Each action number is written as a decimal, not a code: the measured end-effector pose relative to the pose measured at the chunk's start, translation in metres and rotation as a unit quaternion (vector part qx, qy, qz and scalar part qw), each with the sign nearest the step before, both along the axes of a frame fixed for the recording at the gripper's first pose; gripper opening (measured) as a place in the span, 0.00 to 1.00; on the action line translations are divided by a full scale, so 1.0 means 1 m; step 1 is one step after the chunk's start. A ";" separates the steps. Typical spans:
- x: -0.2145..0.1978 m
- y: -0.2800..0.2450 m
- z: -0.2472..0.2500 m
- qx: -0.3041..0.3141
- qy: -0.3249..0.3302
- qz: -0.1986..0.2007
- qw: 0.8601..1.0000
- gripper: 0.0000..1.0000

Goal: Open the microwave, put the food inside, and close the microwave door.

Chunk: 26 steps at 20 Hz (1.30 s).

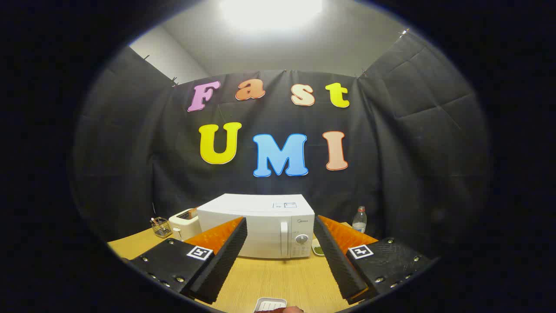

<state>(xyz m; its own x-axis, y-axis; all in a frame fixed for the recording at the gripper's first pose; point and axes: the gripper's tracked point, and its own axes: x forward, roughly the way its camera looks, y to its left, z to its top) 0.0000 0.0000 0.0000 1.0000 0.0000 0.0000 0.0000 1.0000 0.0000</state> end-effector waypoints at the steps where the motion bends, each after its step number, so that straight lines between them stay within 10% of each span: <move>1: 0.000 -0.002 0.000 -0.002 -0.002 0.000 1.000 0.98; 26: 0.165 -0.028 -0.078 -0.008 0.071 0.039 0.997 0.98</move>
